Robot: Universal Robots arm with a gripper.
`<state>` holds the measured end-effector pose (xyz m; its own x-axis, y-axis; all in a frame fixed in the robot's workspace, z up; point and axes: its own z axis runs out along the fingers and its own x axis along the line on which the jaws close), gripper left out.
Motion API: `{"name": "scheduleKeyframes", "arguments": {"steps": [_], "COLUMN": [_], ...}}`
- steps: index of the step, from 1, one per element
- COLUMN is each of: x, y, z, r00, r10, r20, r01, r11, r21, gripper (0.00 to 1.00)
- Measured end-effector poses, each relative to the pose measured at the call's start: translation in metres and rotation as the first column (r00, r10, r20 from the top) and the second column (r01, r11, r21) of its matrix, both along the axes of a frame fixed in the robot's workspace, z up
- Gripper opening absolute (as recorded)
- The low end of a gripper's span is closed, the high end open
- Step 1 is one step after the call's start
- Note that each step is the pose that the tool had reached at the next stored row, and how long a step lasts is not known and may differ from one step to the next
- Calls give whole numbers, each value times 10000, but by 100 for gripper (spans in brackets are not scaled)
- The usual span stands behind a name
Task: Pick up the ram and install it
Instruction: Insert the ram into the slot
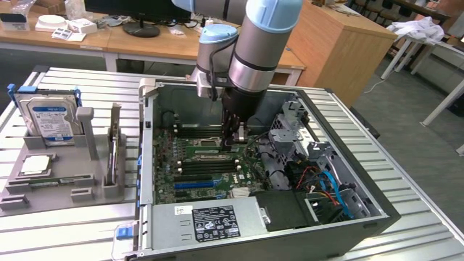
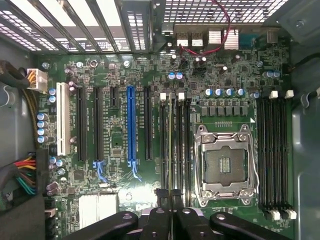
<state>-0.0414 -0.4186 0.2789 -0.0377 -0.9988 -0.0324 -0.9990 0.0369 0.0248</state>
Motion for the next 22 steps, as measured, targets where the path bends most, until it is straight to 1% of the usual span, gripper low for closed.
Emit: {"name": "scheduleKeyframes", "arguments": {"steps": [15, 22], "x": [0, 0], "y": [0, 0], "z": [-161, -169], "r00": [10000, 10000], "r10": [0, 0], "r20": [30, 30], "r01": [0, 0], "r11": [10000, 10000], "r21": [-2, -3], "gripper": [12, 12]}}
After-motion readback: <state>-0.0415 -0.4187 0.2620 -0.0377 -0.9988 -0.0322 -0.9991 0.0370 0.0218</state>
